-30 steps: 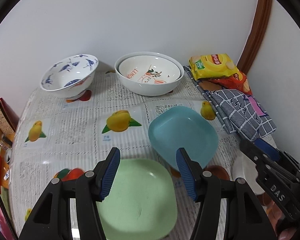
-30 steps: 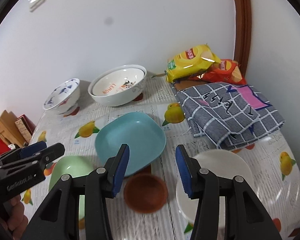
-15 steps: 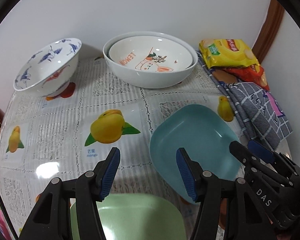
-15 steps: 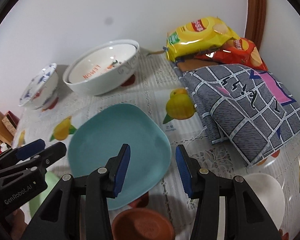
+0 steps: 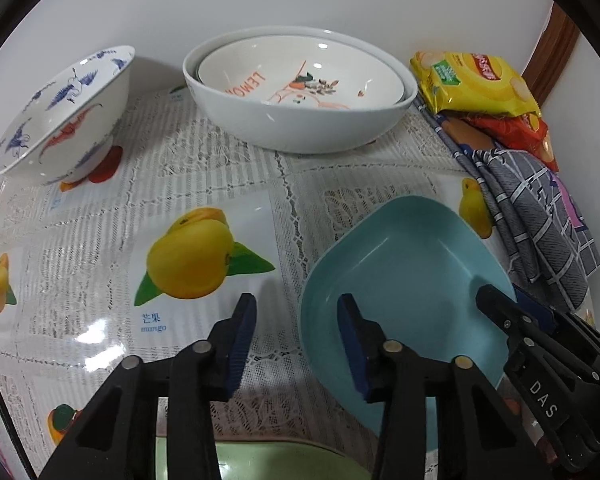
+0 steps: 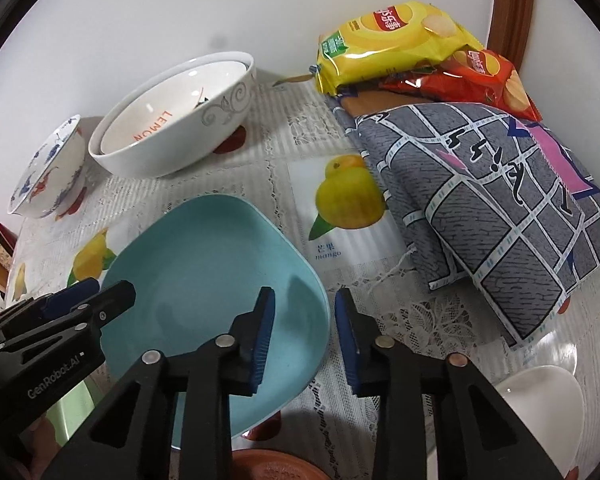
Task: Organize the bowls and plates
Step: 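Close the left gripper on the light-blue plate rim while the right gripper grips it too, then lift the light-blue plate with both grippers and carry it over the green plate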
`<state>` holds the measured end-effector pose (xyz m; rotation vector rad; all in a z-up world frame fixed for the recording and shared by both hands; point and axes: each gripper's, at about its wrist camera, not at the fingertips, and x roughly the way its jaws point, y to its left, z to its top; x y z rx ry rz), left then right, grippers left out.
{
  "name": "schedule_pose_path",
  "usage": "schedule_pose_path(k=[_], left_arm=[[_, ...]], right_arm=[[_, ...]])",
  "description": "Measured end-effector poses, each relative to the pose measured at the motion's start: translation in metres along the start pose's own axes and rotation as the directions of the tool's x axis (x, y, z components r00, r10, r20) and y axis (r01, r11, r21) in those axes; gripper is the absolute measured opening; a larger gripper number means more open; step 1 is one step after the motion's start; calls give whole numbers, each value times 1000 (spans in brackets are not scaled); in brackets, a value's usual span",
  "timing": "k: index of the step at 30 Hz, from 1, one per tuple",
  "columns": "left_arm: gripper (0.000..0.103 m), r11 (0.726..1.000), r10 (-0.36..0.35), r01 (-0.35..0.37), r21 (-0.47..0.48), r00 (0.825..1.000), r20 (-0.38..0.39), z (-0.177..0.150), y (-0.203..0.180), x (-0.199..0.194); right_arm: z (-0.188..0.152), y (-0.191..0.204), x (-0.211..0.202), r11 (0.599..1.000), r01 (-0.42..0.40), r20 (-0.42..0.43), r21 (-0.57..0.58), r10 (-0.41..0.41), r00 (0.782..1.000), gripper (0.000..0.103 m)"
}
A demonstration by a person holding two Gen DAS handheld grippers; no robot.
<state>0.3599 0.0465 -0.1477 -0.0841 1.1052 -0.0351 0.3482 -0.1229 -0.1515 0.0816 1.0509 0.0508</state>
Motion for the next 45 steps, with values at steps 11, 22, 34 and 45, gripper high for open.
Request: schedule_pose_path(k=[11, 22, 34, 45], left_arm=[[11, 1000, -20, 20, 6, 1000, 11, -4, -2, 2], [10, 1000, -29, 29, 6, 993, 115, -7, 0, -67], [10, 999, -36, 33, 14, 980, 196, -50, -6, -149], [10, 1000, -24, 24, 2, 972, 233, -94, 0, -194]], right_arm=[[-5, 0, 2, 1000, 28, 15, 14, -28, 999, 7], [-4, -2, -55, 999, -28, 116, 24, 25, 993, 7], [-42, -4, -142, 998, -61, 193, 30, 54, 980, 6], [-85, 6, -194, 997, -72, 234, 10, 68, 970, 6]])
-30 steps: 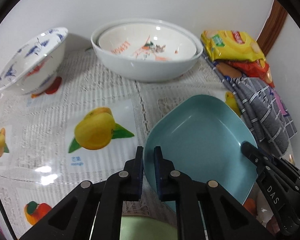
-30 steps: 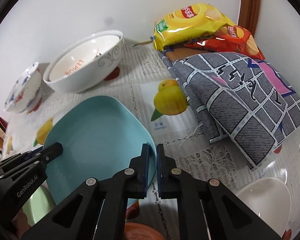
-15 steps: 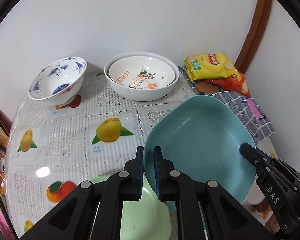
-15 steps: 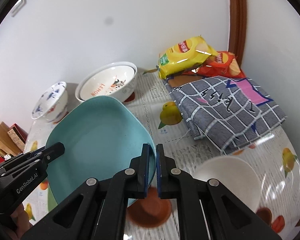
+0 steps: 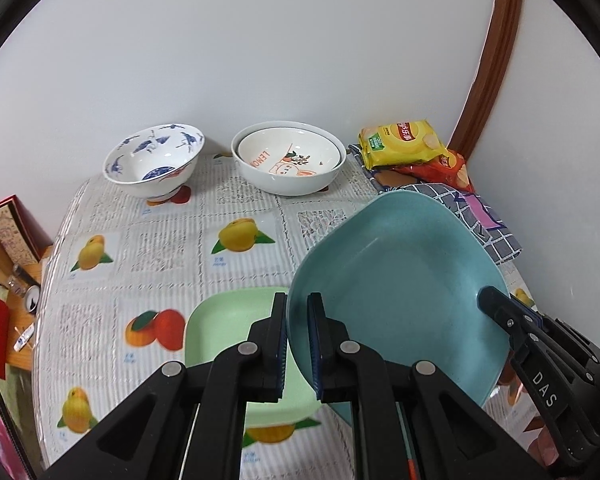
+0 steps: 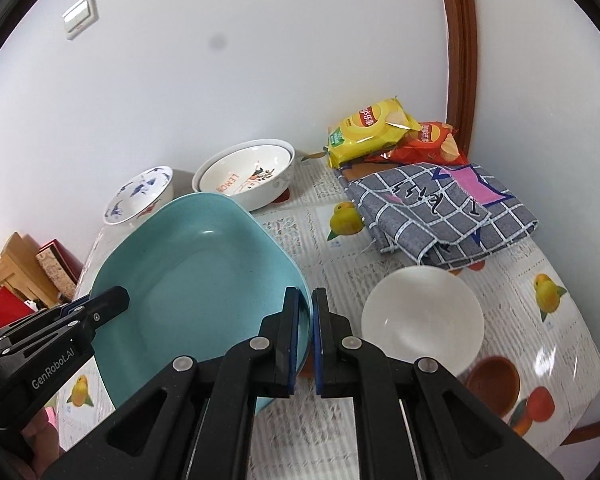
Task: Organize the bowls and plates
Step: 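Lift the light-blue plate with both grippers and carry it over the green plate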
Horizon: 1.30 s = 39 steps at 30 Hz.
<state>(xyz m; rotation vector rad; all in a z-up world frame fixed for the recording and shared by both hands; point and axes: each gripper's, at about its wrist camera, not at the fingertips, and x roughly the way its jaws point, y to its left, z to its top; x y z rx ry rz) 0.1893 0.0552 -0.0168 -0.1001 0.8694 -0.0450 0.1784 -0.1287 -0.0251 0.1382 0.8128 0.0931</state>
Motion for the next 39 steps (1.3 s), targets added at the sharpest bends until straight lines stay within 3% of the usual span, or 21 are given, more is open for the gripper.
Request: schedule_pose_path(k=[23, 39], left_arm=[[10, 999, 30, -28, -46, 998, 46, -29, 17, -52], [10, 997, 53, -50, -66, 998, 41, -30, 23, -54]], right_arm=[[-27, 22, -40, 998, -57, 14, -26, 57, 998, 7], [-28, 30, -38, 996, -82, 8, -39, 82, 997, 7]])
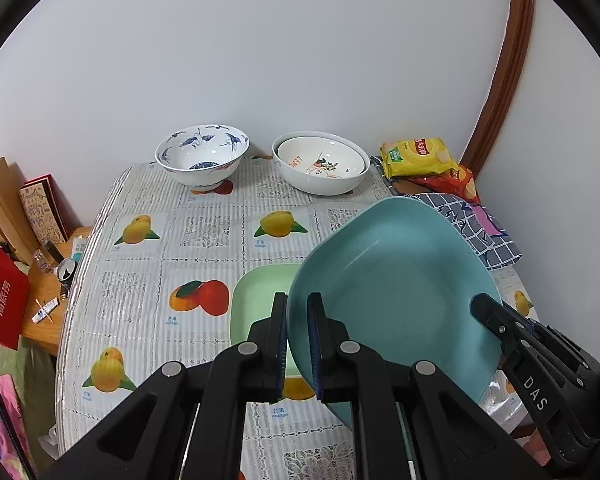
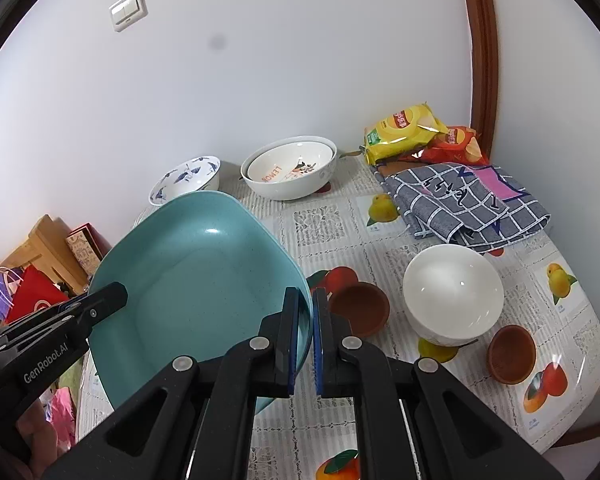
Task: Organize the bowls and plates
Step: 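Lift the light-blue plate with both grippers and carry it over the green plate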
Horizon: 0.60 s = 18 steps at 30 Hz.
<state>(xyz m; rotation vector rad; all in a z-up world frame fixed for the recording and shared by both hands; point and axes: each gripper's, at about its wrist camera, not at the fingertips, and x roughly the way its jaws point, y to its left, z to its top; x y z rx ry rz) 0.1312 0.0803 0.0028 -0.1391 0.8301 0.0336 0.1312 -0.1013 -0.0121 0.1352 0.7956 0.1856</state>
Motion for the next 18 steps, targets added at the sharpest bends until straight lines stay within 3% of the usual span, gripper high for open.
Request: schedule_pose_path(k=[18], left_arm=[[10, 1000, 1, -1, -29, 1000, -25, -4, 13, 13]], right_arm=[[1, 9, 14, 1000, 6, -22, -26, -7, 1000, 7]])
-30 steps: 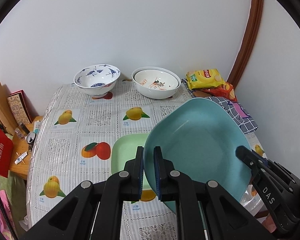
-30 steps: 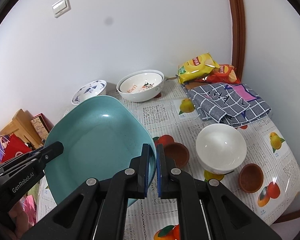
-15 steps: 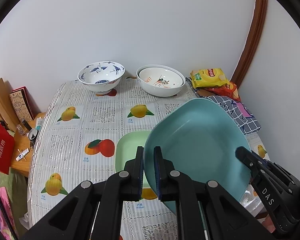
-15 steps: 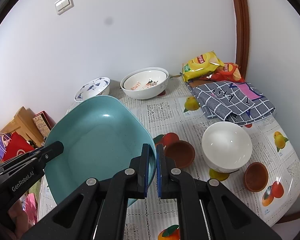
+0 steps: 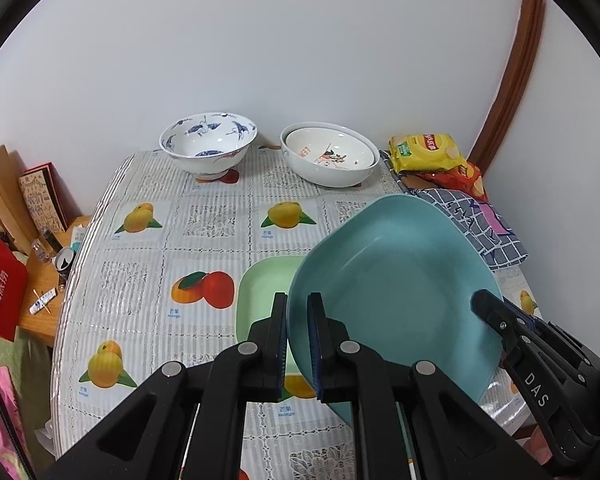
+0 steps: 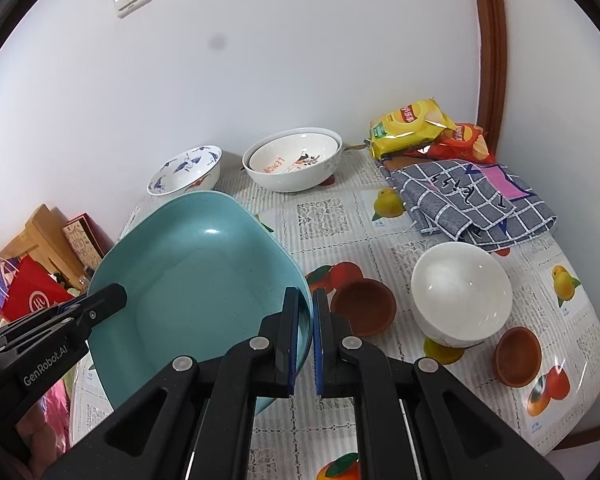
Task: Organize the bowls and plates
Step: 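Lift the light-blue plate with both grippers and carry it over the green plate, then lower the light-blue plate onto the green plate with both grippers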
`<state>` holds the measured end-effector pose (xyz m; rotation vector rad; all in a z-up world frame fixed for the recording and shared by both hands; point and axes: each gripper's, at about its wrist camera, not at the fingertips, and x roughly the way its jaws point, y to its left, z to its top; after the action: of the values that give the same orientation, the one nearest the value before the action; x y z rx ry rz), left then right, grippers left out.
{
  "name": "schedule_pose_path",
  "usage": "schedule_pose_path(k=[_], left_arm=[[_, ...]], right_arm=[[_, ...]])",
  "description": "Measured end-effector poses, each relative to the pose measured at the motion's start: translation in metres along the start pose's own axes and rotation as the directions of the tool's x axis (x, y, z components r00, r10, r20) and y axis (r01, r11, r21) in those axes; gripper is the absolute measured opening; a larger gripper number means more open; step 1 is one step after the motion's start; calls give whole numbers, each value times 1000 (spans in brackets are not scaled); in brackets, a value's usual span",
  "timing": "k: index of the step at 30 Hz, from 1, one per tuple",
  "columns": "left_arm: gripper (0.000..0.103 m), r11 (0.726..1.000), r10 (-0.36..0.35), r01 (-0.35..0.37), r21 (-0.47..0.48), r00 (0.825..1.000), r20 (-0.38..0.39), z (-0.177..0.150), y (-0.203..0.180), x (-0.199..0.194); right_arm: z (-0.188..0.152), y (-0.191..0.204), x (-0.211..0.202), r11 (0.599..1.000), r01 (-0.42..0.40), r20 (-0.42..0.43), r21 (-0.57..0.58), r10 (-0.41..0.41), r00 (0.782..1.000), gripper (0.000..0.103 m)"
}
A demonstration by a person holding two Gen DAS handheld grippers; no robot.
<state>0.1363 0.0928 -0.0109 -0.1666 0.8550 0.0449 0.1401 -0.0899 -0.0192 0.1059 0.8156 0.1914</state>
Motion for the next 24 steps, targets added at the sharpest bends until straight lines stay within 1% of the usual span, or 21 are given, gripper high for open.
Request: schedule_pose_path(k=[13, 20, 24], left_arm=[[10, 998, 32, -34, -53, 998, -45, -3, 34, 26], [10, 996, 45, -51, -67, 995, -89, -10, 48, 50], [10, 996, 45, -54, -71, 991, -128, -17, 54, 68]], right_arm=[[-2, 20, 38, 999, -29, -58, -40, 26, 998, 7], [-10, 27, 67, 998, -43, -109, -52, 37, 993, 7], [-18, 28, 85, 998, -44, -142, -54, 36, 989, 7]])
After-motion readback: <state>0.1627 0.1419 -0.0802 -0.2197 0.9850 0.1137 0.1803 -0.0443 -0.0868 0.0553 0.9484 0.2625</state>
